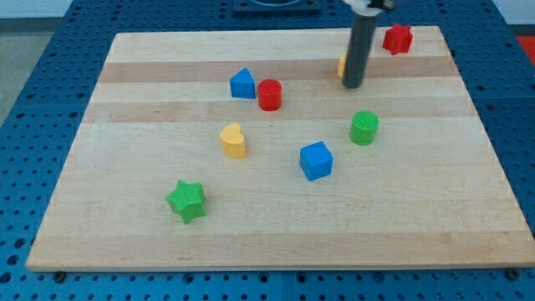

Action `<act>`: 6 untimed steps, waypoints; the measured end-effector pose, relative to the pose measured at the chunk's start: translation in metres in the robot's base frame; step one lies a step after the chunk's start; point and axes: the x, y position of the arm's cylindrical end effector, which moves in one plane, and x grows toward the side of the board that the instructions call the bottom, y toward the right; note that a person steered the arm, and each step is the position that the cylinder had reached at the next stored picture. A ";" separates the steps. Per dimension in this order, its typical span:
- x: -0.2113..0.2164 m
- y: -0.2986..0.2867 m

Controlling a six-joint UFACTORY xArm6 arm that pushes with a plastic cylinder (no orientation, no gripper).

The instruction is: Move the yellow hexagon to the bottom of the red star

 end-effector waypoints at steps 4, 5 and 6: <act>-0.031 0.068; -0.031 0.080; -0.024 0.051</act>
